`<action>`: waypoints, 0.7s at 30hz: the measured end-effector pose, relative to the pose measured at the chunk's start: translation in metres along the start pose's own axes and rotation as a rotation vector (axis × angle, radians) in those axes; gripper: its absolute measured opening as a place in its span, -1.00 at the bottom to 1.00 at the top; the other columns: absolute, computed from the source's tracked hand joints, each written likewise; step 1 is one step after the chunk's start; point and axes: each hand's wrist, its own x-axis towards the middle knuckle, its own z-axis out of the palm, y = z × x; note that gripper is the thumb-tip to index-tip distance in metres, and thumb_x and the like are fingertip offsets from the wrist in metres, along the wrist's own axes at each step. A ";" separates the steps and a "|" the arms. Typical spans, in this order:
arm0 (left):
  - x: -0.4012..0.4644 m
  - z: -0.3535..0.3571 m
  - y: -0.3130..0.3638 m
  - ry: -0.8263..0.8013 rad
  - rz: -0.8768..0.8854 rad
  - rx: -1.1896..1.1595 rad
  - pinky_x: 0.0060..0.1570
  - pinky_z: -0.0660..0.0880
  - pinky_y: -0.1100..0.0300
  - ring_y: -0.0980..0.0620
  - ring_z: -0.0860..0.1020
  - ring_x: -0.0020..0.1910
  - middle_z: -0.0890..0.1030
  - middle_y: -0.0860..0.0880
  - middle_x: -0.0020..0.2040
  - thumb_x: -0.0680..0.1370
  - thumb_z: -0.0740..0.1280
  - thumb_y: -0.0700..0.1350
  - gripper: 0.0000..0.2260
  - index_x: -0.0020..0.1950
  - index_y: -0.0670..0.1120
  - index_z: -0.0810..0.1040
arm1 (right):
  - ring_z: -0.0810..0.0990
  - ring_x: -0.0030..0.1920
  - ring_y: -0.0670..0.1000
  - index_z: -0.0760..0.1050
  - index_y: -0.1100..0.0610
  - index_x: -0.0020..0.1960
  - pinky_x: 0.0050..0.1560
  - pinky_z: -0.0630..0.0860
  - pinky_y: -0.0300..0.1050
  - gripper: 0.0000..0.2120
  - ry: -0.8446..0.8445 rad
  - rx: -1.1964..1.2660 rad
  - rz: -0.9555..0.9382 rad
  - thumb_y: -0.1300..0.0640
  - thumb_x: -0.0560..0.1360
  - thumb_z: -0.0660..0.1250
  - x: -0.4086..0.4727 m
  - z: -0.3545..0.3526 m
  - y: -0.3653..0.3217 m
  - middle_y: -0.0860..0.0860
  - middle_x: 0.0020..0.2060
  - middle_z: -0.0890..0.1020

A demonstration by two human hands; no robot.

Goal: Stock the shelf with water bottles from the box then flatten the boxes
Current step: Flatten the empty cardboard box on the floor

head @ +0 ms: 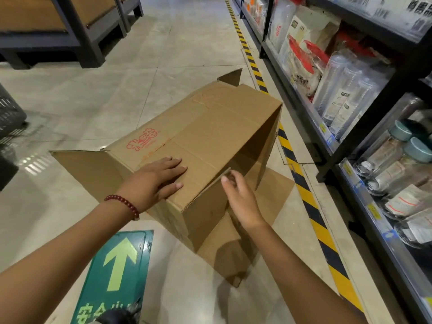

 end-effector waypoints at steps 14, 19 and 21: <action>0.019 -0.009 -0.003 0.001 -0.318 0.061 0.07 0.47 0.03 -0.08 0.42 0.12 0.36 -0.13 0.30 0.24 0.29 0.42 -0.03 0.50 -0.05 0.12 | 0.55 -0.34 -0.11 0.56 0.11 -0.33 -0.24 0.46 -0.25 -0.61 -0.373 -0.298 0.016 -0.09 0.56 0.23 -0.059 -0.047 0.002 0.00 -0.40 0.58; 0.014 -0.011 -0.001 0.015 -0.324 0.069 0.00 0.48 0.05 -0.04 0.40 0.01 0.39 -0.13 0.19 0.15 0.21 0.48 0.01 0.46 -0.05 0.17 | 0.64 0.02 0.02 0.58 0.10 0.04 0.11 0.55 -0.09 -0.69 -0.054 -0.095 0.063 -0.07 0.59 0.17 -0.006 -0.063 -0.024 0.02 -0.06 0.67; 0.009 -0.012 0.000 0.013 -0.341 0.056 0.02 0.48 0.03 -0.05 0.39 0.05 0.39 -0.13 0.21 0.12 0.20 0.48 0.03 0.47 -0.03 0.16 | 0.55 0.20 0.02 0.48 0.10 0.26 0.23 0.49 0.00 -0.64 0.092 -0.024 0.088 -0.09 0.61 0.14 0.027 -0.068 -0.031 0.02 0.17 0.59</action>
